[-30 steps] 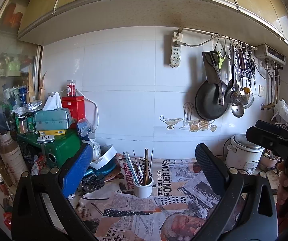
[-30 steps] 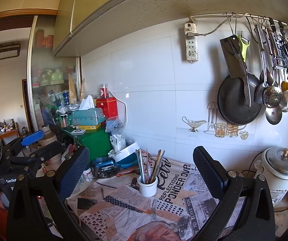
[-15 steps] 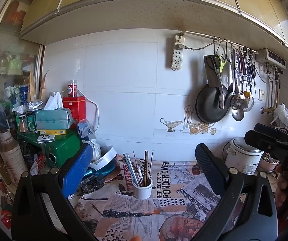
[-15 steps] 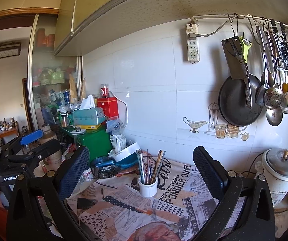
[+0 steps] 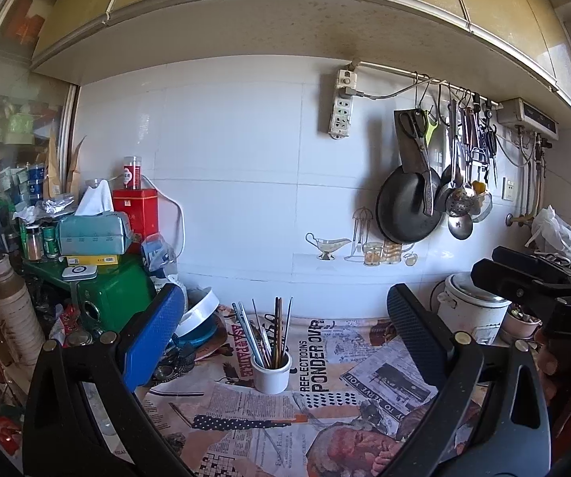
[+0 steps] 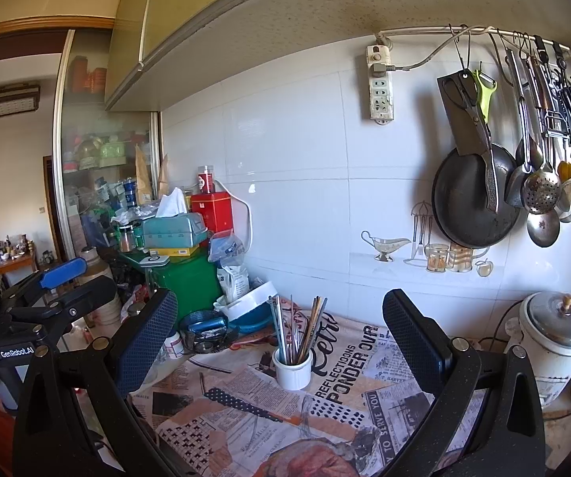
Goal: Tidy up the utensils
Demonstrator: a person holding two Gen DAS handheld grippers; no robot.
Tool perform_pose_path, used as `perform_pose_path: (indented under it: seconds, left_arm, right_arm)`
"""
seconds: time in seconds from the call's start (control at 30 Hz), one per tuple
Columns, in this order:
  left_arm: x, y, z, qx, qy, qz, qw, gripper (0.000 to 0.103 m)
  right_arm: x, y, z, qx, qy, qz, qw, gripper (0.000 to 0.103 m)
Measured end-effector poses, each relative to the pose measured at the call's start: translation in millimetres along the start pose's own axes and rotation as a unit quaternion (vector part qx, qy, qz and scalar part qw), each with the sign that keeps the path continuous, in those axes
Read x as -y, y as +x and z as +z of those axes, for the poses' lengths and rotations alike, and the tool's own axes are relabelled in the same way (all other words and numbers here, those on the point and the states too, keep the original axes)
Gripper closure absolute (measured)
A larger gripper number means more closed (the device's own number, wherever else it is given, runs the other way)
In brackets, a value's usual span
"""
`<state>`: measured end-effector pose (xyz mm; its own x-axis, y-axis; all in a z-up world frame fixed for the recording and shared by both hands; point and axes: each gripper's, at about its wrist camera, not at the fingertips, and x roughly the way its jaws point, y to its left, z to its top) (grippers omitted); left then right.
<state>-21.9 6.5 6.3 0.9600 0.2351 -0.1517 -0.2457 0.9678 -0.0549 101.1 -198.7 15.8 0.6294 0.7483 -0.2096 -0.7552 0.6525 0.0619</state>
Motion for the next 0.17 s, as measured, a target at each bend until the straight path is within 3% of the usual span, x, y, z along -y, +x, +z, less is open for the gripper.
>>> perform_pose_path:
  seconds: [0.17]
  left_arm:
    - [2.2, 1.6, 2.5, 0.004, 0.008, -0.001, 1.0, 0.001]
  right_arm:
    - [3.0, 4.3, -0.4, -0.002, 0.003, -0.001, 1.0, 0.0]
